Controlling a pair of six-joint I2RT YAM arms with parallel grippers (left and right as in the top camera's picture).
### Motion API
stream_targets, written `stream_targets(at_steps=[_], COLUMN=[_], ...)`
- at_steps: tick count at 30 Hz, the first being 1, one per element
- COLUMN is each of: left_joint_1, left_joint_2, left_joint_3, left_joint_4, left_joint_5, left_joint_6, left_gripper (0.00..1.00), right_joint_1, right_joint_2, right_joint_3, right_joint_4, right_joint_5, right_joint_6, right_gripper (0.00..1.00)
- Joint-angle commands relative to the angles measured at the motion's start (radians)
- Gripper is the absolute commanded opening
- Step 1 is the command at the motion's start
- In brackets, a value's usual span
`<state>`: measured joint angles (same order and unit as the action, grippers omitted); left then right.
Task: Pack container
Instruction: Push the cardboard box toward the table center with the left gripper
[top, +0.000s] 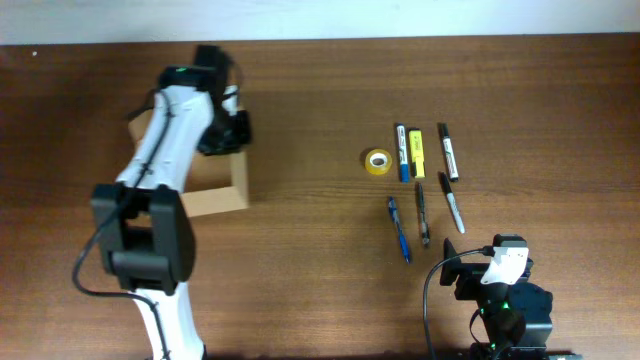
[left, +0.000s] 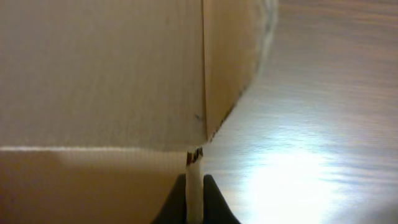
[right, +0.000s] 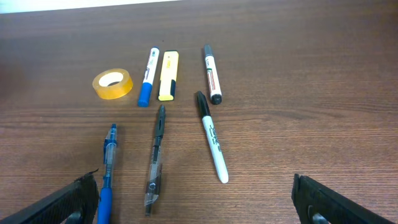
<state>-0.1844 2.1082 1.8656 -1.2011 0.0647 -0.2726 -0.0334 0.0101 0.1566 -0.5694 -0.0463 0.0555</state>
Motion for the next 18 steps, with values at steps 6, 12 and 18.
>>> stream_targets(at_steps=[6,12,18], left_joint_1=[-0.292,-0.349,-0.349], left_joint_2=[0.006,0.029,0.106], left_joint_3=[0.161,0.161,0.161], left_joint_4=[-0.012,0.051,0.149], left_joint_5=[-0.072,-0.073,-0.046], left_joint_6=[-0.246,-0.365,-0.39], left_gripper=[0.02,0.02,0.02], right_joint_1=[-0.007,-0.007,-0.007], right_joint_2=[-0.006,-0.006,-0.006], right_joint_3=[-0.006,-0.006,-0.005], right_joint_4=[-0.001,0.0,-0.002], right_joint_5=[0.009,0.008,-0.076], right_joint_6=[0.005,0.006,0.006], right_gripper=[0.99,0.99,0.99])
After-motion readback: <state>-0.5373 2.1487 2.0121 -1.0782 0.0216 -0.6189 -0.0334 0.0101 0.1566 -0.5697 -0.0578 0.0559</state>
